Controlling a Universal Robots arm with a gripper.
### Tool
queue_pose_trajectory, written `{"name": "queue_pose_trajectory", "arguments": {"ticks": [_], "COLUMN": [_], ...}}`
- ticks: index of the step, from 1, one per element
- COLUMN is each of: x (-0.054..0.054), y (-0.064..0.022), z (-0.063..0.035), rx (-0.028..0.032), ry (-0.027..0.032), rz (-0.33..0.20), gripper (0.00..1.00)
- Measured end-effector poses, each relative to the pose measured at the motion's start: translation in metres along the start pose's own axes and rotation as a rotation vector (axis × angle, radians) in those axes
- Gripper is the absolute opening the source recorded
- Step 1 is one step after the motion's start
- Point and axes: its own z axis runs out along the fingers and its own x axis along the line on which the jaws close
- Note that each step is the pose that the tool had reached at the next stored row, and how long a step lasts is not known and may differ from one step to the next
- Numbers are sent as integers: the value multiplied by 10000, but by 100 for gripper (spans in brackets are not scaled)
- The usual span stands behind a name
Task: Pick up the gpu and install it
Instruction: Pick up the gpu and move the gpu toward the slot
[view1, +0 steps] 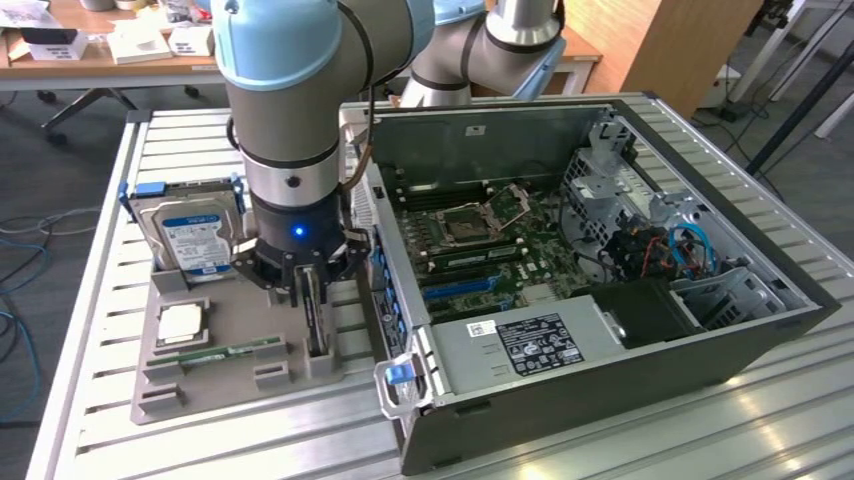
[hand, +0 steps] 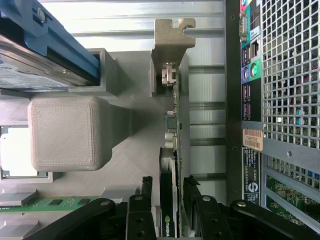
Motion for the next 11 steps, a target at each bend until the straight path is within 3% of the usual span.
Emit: {"name": "queue_pose_trajectory", "arguments": {"ticks": [2,5,11], "x": [0,0,0], "y": [0,0,0], "z": [0,0,0], "rx": [1,0,0], "ry": [-2,0,0], "rz": [0,0,0], "gripper": [30,26,26]}}
